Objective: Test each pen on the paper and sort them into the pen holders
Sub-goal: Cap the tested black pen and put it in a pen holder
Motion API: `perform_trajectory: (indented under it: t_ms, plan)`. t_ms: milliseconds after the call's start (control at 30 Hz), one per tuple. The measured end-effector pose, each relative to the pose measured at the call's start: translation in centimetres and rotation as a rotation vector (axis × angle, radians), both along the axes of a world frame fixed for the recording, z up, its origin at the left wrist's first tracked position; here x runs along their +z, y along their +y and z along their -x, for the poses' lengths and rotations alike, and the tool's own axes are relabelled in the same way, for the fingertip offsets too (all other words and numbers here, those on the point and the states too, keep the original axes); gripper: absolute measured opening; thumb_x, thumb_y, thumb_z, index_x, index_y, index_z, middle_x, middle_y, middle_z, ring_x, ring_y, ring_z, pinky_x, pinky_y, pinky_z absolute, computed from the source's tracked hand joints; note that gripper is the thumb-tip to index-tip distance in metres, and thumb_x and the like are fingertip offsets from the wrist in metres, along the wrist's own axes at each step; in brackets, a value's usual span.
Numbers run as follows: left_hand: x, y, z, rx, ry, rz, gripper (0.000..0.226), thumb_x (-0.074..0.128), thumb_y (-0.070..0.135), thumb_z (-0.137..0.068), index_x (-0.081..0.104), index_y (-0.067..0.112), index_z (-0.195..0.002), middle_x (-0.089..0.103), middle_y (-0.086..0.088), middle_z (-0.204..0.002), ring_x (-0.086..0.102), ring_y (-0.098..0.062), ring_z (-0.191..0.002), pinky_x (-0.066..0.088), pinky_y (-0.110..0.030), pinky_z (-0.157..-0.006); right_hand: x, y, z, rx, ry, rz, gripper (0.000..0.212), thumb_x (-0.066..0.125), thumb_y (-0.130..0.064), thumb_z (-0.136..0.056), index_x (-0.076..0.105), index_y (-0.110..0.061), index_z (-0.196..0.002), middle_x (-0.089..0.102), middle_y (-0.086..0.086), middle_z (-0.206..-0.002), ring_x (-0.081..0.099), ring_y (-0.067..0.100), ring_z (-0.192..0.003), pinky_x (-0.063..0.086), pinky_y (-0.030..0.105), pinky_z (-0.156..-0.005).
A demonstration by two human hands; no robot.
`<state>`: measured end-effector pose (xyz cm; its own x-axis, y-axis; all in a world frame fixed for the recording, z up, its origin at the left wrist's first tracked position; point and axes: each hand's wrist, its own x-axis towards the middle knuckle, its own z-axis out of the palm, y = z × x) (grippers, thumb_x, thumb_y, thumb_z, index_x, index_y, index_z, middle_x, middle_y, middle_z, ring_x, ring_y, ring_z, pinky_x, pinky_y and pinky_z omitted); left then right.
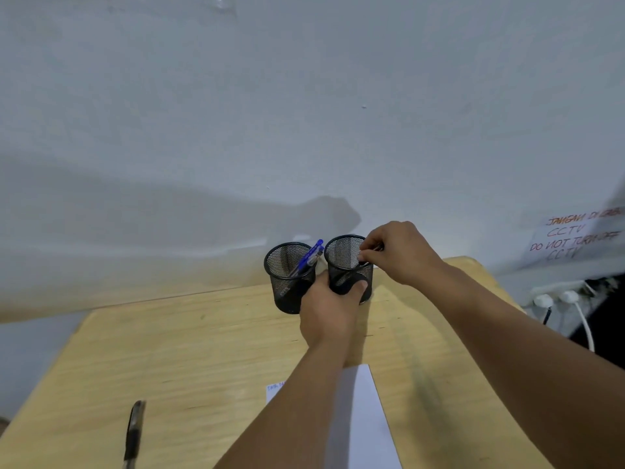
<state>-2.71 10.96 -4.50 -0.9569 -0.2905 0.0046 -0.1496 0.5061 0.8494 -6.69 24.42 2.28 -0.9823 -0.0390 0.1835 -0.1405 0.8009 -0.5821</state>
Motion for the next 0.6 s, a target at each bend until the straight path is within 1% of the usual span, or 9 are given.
perform_trajectory:
  t_ms: [67, 133, 233, 300, 333, 400, 467, 533, 600]
  plan:
    - [0.0, -0.2, -0.2, -0.028, -0.014, 0.007, 0.051, 0.069, 0.060, -0.068, 0.064, 0.032, -0.111, 0.072, 0.012, -0.097, 0.067, -0.017, -0.093, 0.052, -0.031, -0.073, -0.1, 0.1, -0.3, -0.022, 0.025, -0.008, 0.034, 0.078, -0.031, -0.080, 0.074, -0.016, -0.111, 0.074, 0.003, -0.101, 0.062, 0.013, -0.085, 0.044, 0.023, -0.075]
    - [0.0, -0.6, -0.8, -0.082, -0.029, 0.009, 0.052, 0.069, 0.058, -0.070, 0.062, 0.032, -0.115, 0.071, 0.011, -0.098, 0.066, -0.017, -0.094, 0.052, -0.031, -0.076, -0.2, 0.3, -1.4, -0.056, 0.088, 0.001, 0.045, 0.075, -0.036, -0.082, 0.067, -0.020, -0.123, 0.070, 0.000, -0.113, 0.059, 0.010, -0.085, 0.044, 0.024, -0.080]
    - [-0.1, -2.2, -3.0, -0.181, -0.041, -0.016, 0.047, 0.073, 0.049, -0.077, 0.062, 0.032, -0.119, 0.064, 0.018, -0.098, 0.064, -0.010, -0.096, 0.050, -0.030, -0.082, -0.7, 0.5, -4.0, -0.137, 0.190, 0.077, 0.045, 0.070, -0.039, -0.086, 0.060, -0.026, -0.129, 0.063, -0.007, -0.121, 0.060, 0.007, -0.086, 0.045, 0.023, -0.079]
    - [-0.3, -4.0, -4.9, -0.208, -0.043, -0.049, 0.055, 0.074, 0.048, -0.078, 0.060, 0.030, -0.129, 0.067, 0.015, -0.110, 0.065, -0.008, -0.098, 0.051, -0.032, -0.090, -1.1, 0.1, -6.3, -0.171, 0.192, 0.153, 0.041, 0.068, -0.038, -0.087, 0.060, -0.028, -0.126, 0.063, -0.010, -0.117, 0.062, 0.006, -0.088, 0.045, 0.020, -0.074]
    - [-0.3, -4.9, -5.9, -0.207, -0.039, -0.041, 0.055, 0.074, 0.048, -0.079, 0.061, 0.029, -0.129, 0.068, 0.014, -0.114, 0.066, -0.007, -0.095, 0.052, -0.032, -0.091, -1.3, -0.4, -7.5, -0.173, 0.167, 0.197, 0.038, 0.068, -0.037, -0.087, 0.061, -0.028, -0.124, 0.064, -0.012, -0.114, 0.063, 0.007, -0.088, 0.044, 0.018, -0.071]
    - [0.0, -7.0, -7.8, -0.203, -0.029, -0.003, 0.047, 0.073, 0.046, -0.080, 0.064, 0.031, -0.124, 0.069, 0.016, -0.112, 0.066, -0.004, -0.088, 0.053, -0.030, -0.087, -1.8, -2.1, -9.7, -0.140, 0.098, 0.288, 0.030, 0.070, -0.033, -0.087, 0.063, -0.030, -0.116, 0.066, -0.013, -0.106, 0.064, 0.006, -0.085, 0.045, 0.016, -0.068]
    - [0.5, -9.0, -9.5, -0.210, -0.019, 0.028, 0.039, 0.072, 0.045, -0.082, 0.067, 0.032, -0.118, 0.069, 0.019, -0.103, 0.065, 0.000, -0.081, 0.054, -0.027, -0.081, -2.3, -4.4, -11.6, -0.060, 0.028, 0.352, 0.024, 0.073, -0.029, -0.085, 0.065, -0.030, -0.108, 0.068, -0.012, -0.098, 0.063, 0.004, -0.076, 0.048, 0.015, -0.064]
    - [0.8, -11.2, -10.9, -0.219, -0.012, 0.093, 0.032, 0.069, 0.043, -0.085, 0.068, 0.033, -0.115, 0.069, 0.021, -0.101, 0.064, 0.001, -0.082, 0.054, -0.025, -0.078, -2.7, -7.1, -13.1, 0.038, -0.038, 0.339, 0.020, 0.073, -0.029, -0.085, 0.067, -0.030, -0.104, 0.068, -0.012, -0.091, 0.062, 0.003, -0.072, 0.048, 0.015, -0.064]
    - [0.9, -13.6, -12.1, -0.232, -0.004, 0.172, 0.028, 0.063, 0.037, -0.090, 0.068, 0.034, -0.117, 0.069, 0.021, -0.106, 0.062, 0.002, -0.087, 0.052, -0.023, -0.079, -3.2, -9.9, -14.3, 0.126, -0.127, 0.287, 0.018, 0.071, -0.031, -0.087, 0.067, -0.032, -0.104, 0.069, -0.015, -0.090, 0.064, 0.003, -0.077, 0.051, 0.018, -0.067]
